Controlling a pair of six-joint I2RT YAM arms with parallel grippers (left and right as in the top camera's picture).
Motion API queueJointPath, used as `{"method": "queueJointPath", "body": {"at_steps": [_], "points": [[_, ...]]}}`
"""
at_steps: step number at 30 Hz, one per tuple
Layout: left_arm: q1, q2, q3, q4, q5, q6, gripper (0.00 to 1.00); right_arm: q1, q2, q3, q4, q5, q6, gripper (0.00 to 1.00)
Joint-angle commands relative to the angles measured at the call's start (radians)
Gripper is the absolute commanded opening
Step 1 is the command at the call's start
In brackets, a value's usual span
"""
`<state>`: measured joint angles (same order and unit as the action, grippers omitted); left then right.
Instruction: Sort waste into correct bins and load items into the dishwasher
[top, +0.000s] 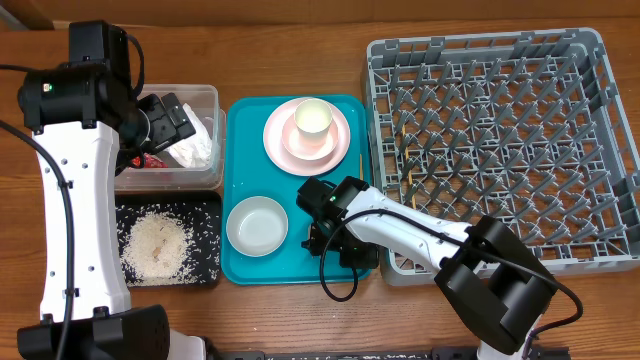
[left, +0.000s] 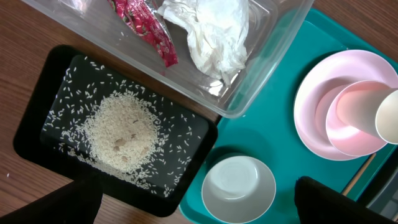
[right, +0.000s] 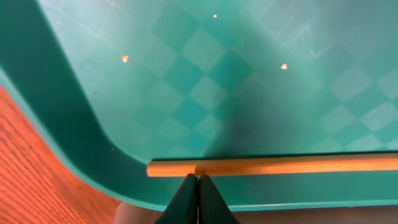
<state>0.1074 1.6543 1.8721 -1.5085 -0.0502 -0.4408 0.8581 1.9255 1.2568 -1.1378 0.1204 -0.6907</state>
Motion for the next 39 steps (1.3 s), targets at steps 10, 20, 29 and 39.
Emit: {"method": "queueJointPath", "body": {"at_steps": [10, 20, 29, 39], "points": [[0.004, 0.002, 0.002, -0.002, -0.009, 0.015, 1.0, -0.001, 0.007, 0.004, -0.013, -0.037, 0.076, 0.04], [0.004, 0.002, 0.002, -0.002, -0.009, 0.015, 1.0, -0.001, 0.007, -0.066, 0.075, -0.036, 0.074, 0.04], [0.004, 0.002, 0.002, -0.002, -0.009, 0.015, 1.0, 0.002, 0.007, -0.041, 0.142, -0.037, 0.075, 0.04], [0.004, 0.002, 0.002, -0.002, -0.009, 0.015, 1.0, 0.012, 0.006, 0.135, 0.134, -0.039, 0.33, 0.04]]}}
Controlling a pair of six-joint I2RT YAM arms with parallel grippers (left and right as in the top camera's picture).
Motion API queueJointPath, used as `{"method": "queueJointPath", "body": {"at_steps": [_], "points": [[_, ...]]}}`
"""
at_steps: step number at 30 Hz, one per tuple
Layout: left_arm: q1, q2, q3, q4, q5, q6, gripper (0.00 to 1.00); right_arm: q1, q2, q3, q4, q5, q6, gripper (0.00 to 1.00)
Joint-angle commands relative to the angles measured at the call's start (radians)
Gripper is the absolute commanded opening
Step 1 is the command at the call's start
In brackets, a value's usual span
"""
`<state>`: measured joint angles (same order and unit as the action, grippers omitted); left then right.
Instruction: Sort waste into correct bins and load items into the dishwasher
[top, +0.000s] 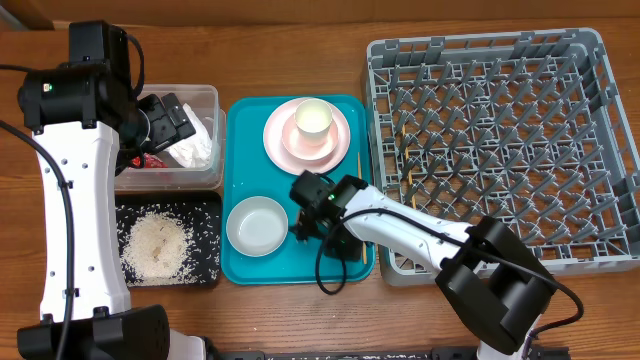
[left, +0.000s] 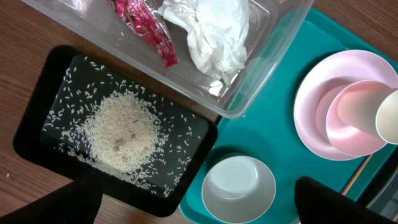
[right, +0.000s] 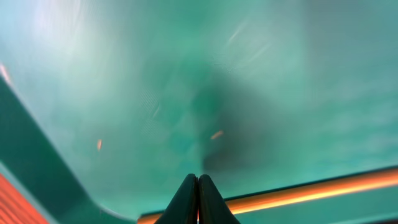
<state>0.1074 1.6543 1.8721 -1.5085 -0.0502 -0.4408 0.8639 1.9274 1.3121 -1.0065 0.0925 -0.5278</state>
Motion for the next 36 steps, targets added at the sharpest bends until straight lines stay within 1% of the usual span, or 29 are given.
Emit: {"method": "queueJointPath", "body": {"at_steps": [1, 2, 4, 5, 7, 8, 9, 10, 12, 14, 15, 18, 21, 22, 23, 24, 25, 27, 28, 33, 36], "points": [[0.004, 0.002, 0.002, -0.002, -0.009, 0.015, 1.0, 0.006, 0.005, 0.096, 0.002, -0.019, 0.212, 0.04], [0.004, 0.002, 0.002, -0.002, -0.009, 0.015, 1.0, 0.005, 0.005, 0.116, -0.003, -0.035, 0.27, 0.06], [0.004, 0.002, 0.002, -0.002, -0.009, 0.015, 1.0, 0.004, 0.005, 0.137, -0.013, -0.052, 0.369, 0.37], [0.004, 0.002, 0.002, -0.002, -0.009, 0.015, 1.0, 0.004, 0.005, 0.138, -0.014, -0.053, 0.435, 0.4], [0.004, 0.002, 0.002, -0.002, -0.009, 0.015, 1.0, 0.003, 0.005, 0.135, -0.025, -0.055, 0.522, 0.41], [0.004, 0.002, 0.002, -0.002, -0.009, 0.015, 1.0, 0.003, 0.005, 0.13, -0.033, -0.054, 0.554, 0.44], [0.004, 0.002, 0.002, -0.002, -0.009, 0.015, 1.0, 0.003, 0.005, 0.127, -0.042, -0.054, 0.571, 0.47], [0.004, 0.002, 0.002, -0.002, -0.009, 0.015, 1.0, 0.003, 0.005, 0.127, -0.05, -0.054, 0.581, 0.54], [0.004, 0.002, 0.002, -0.002, -0.009, 0.015, 1.0, 0.004, 0.005, 0.127, -0.045, -0.079, 0.589, 0.61], [0.004, 0.002, 0.002, -0.002, -0.009, 0.015, 1.0, 0.004, 0.005, 0.127, -0.035, -0.127, 0.589, 0.62], [0.004, 0.002, 0.002, -0.002, -0.009, 0.015, 1.0, 0.004, 0.005, 0.127, -0.039, -0.167, 0.589, 1.0], [0.004, 0.002, 0.002, -0.002, -0.009, 0.015, 1.0, 0.003, 0.005, 0.127, -0.034, -0.209, 0.6, 1.0], [0.004, 0.002, 0.002, -0.002, -0.009, 0.015, 1.0, 0.003, 0.005, 0.127, -0.022, -0.206, 0.668, 1.0], [0.004, 0.002, 0.002, -0.002, -0.009, 0.015, 1.0, 0.003, 0.005, 0.127, -0.015, -0.194, 0.691, 0.9], [0.004, 0.002, 0.002, -0.002, -0.009, 0.015, 1.0, 0.002, 0.005, 0.127, -0.012, -0.148, 0.747, 0.65], [0.004, 0.002, 0.002, -0.002, -0.009, 0.015, 1.0, 0.003, 0.005, 0.127, -0.013, -0.092, 0.804, 0.32], [0.004, 0.002, 0.002, -0.002, -0.009, 0.015, 1.0, 0.003, 0.005, 0.127, -0.023, 0.001, 0.906, 0.09], [0.004, 0.002, 0.002, -0.002, -0.009, 0.015, 1.0, 0.003, 0.005, 0.126, -0.044, 0.1, 1.023, 0.05], [0.004, 0.002, 0.002, -0.002, -0.009, 0.015, 1.0, 0.003, 0.005, 0.122, -0.055, 0.142, 1.078, 0.05], [0.003, 0.002, 0.002, -0.002, -0.009, 0.015, 1.0, 0.003, 0.005, 0.085, -0.061, 0.198, 1.201, 0.12], [0.004, 0.002, 0.002, -0.002, -0.009, 0.015, 1.0, 0.003, 0.005, 0.061, -0.063, 0.262, 1.258, 0.14]]}}
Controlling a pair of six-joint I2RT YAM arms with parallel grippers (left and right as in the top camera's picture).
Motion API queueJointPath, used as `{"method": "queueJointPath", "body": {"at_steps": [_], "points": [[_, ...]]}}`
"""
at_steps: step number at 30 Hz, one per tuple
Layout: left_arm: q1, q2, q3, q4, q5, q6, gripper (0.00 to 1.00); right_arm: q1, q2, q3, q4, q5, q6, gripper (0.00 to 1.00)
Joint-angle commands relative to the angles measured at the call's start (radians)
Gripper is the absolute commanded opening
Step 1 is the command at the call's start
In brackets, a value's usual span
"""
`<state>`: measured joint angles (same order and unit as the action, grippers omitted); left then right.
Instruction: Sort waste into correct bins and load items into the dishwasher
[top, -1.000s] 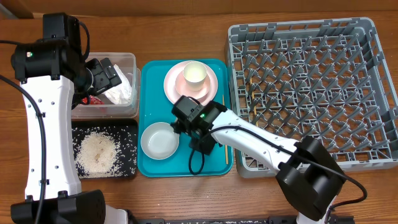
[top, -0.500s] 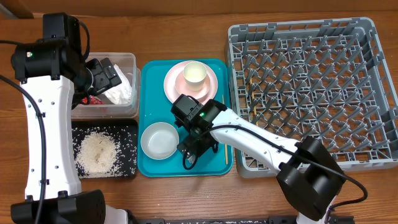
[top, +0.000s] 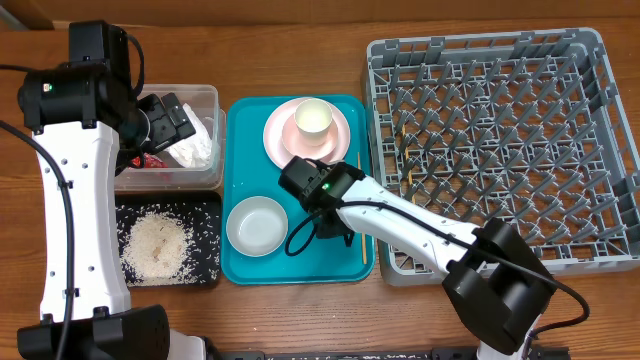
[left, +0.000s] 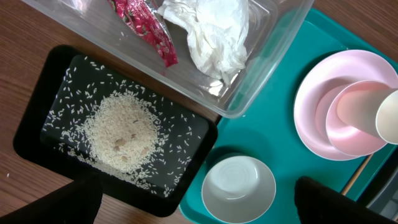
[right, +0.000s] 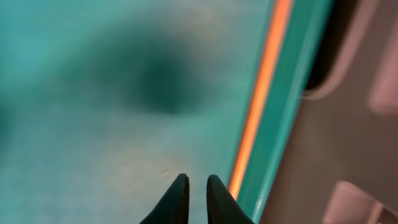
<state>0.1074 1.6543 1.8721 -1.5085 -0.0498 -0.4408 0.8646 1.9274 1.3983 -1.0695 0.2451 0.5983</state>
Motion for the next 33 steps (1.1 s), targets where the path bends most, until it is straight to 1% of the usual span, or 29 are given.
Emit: {"method": "queueJointPath", "body": {"at_steps": [1, 2, 9, 16, 19, 23, 26, 33], "points": [[0.004, 0.002, 0.002, -0.002, -0.01, 0.015, 1.0, 0.002, 0.005, -0.034, 0.0, 0.122, 0.145, 0.15], [0.004, 0.002, 0.002, -0.002, -0.01, 0.015, 1.0, 0.002, 0.005, -0.042, 0.003, 0.129, 0.157, 0.18], [0.004, 0.002, 0.002, -0.002, -0.01, 0.015, 1.0, -0.002, 0.005, -0.064, 0.011, 0.129, 0.161, 0.22], [0.004, 0.002, 0.002, -0.002, -0.01, 0.015, 1.0, -0.002, 0.005, -0.08, 0.033, 0.129, 0.161, 0.23], [0.004, 0.002, 0.002, -0.002, -0.01, 0.015, 0.99, -0.002, 0.005, -0.125, 0.068, 0.129, 0.16, 0.28], [0.004, 0.002, 0.002, -0.002, -0.01, 0.015, 1.0, -0.002, 0.005, -0.167, 0.106, 0.129, 0.156, 0.31], [0.004, 0.002, 0.002, -0.002, -0.01, 0.015, 1.0, -0.002, 0.005, -0.175, 0.122, 0.119, 0.123, 0.31], [0.004, 0.002, 0.002, -0.002, -0.01, 0.015, 1.0, -0.002, 0.005, -0.177, 0.123, 0.026, 0.123, 0.31]]}}
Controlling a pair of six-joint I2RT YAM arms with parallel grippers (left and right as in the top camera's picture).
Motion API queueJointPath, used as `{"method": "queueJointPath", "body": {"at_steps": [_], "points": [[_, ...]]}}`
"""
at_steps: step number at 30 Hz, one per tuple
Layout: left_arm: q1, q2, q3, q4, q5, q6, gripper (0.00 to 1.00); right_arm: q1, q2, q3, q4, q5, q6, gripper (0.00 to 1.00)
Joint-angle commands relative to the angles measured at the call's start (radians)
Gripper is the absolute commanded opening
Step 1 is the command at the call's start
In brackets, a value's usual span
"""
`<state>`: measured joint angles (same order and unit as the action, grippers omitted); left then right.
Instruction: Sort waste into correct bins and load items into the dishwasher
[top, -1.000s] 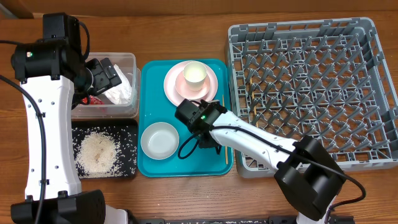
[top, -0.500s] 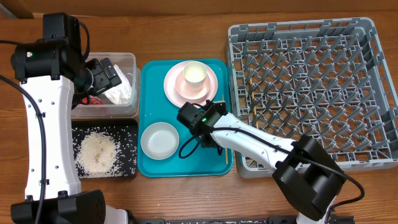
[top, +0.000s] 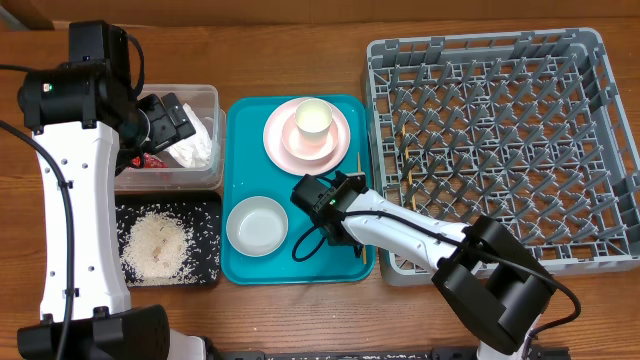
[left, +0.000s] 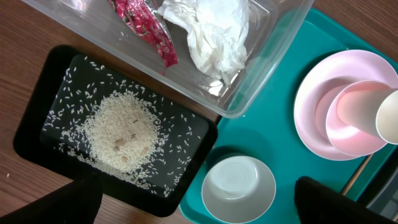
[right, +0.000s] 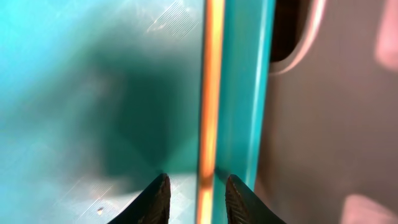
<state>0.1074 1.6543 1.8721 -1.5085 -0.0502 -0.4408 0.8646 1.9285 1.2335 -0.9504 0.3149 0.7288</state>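
A thin orange wooden stick (right: 209, 93) lies along the right inner edge of the teal tray (top: 240, 170). My right gripper (right: 198, 191) is open low over it, one fingertip on each side of the stick. The tray also holds a white bowl (top: 256, 225) and a pink plate (top: 282, 140) carrying a pink bowl with a cream cup (top: 312, 119). The grey dish rack (top: 500, 150) stands to the right. My left gripper (left: 193, 204) hangs open, high above the bins, with nothing in it.
A clear bin (top: 205, 98) at the left holds a crumpled white tissue (left: 214, 34) and a red wrapper (left: 146, 31). Below it sits a black tray of rice (top: 165, 245). The rack's wall stands right beside the tray's right rim.
My right gripper, barely parted just left of the stick, now stands wider open astride the stick. It has shifted slightly toward the tray's right rim. The left arm has not moved.
My right gripper was shut at the tray's near right corner, by the stick's end. Then it was shut further in over the tray floor. Then it was slightly parted beside the stick, and now it straddles the stick, open. The left arm stayed still throughout.
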Motion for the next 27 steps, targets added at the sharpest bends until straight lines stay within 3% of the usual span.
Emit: {"method": "queueJointPath", "body": {"at_steps": [1, 15, 23, 27], "points": [[0.004, 0.002, 0.002, -0.002, -0.009, 0.015, 1.0, -0.002, 0.004, -0.012, 0.004, -0.048, -0.007, 0.31], [0.004, 0.002, 0.002, -0.002, -0.009, 0.015, 1.0, -0.002, 0.004, -0.012, 0.002, -0.09, -0.009, 0.48], [0.004, 0.002, 0.002, -0.002, -0.009, 0.015, 1.0, -0.004, 0.004, -0.011, 0.023, -0.24, -0.188, 0.64], [0.003, 0.002, 0.002, -0.002, -0.009, 0.015, 1.0, -0.004, 0.004, -0.01, 0.023, -0.242, -0.188, 0.65]]}}
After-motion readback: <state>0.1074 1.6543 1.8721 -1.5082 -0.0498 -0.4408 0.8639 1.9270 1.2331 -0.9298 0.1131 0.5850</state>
